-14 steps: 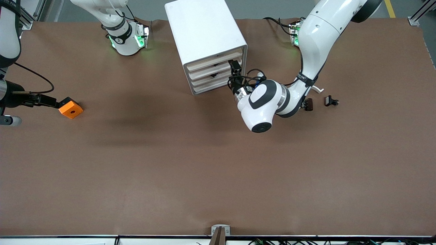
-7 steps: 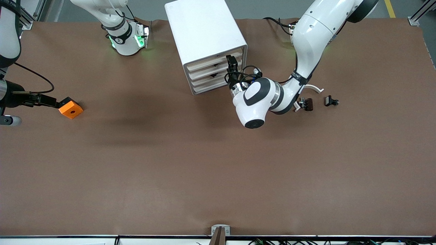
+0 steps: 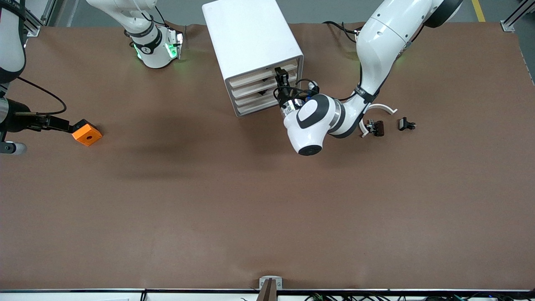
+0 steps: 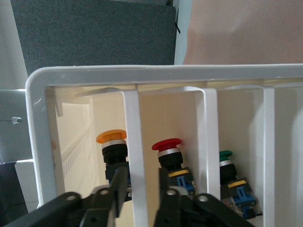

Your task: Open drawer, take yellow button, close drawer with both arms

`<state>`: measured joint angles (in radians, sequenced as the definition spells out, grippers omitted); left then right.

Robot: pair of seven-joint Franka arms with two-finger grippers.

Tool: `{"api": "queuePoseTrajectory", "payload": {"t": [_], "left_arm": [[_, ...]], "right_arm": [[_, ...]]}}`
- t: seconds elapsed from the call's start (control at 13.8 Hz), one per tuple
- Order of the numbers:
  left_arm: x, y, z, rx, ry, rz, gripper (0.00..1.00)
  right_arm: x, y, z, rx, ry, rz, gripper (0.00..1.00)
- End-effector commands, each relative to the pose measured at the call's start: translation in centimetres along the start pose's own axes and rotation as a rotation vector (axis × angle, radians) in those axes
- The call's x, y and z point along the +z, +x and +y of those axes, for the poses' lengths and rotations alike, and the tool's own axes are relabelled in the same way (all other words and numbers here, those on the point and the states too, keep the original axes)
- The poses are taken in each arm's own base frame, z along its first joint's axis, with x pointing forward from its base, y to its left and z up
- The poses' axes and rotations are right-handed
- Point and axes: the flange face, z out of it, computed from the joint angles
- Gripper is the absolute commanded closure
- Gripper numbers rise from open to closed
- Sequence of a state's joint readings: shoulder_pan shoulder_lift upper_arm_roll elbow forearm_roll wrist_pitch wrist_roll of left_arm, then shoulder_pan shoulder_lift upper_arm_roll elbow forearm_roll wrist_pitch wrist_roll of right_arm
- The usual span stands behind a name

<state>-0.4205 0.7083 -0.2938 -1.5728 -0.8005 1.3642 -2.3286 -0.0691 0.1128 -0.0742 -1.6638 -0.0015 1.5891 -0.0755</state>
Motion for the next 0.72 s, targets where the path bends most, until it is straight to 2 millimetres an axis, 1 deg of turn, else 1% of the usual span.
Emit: {"api": "queuePoseTrajectory", "payload": {"t": [0.0,0.22,0.36,0.51,0.58,0.65], "left_arm": [[-0.7,0.1,0.2,-0.022,-0.003,-0.025,1.00],[-2.7,1.0,0.5,-0.039,-0.030,-0.051,1.00],[-5.0,1.6,0.5,-0.050,-0.060,-0.082,1.00],[-8.2,2.7,0.7,-0.067,-0.102,-0.130,1.00],[-9.4,3.2,0.7,-0.067,-0.112,-0.150,1.00],[-10.5,4.0,0.8,-0.070,-0.116,-0.169,1.00]], "right_arm": [[-0.1,0.2,0.1,0.001,0.009,-0.005,0.00],[-0.1,0.2,0.2,0.003,0.009,-0.007,0.00],[-0.2,0.1,0.3,0.004,0.009,-0.004,0.00],[-0.1,0.2,0.2,0.013,0.009,-0.005,0.00],[-0.2,0.2,-0.1,0.041,0.010,-0.004,0.00],[-0.2,0.3,-0.8,0.095,0.023,-0.002,0.00]]}}
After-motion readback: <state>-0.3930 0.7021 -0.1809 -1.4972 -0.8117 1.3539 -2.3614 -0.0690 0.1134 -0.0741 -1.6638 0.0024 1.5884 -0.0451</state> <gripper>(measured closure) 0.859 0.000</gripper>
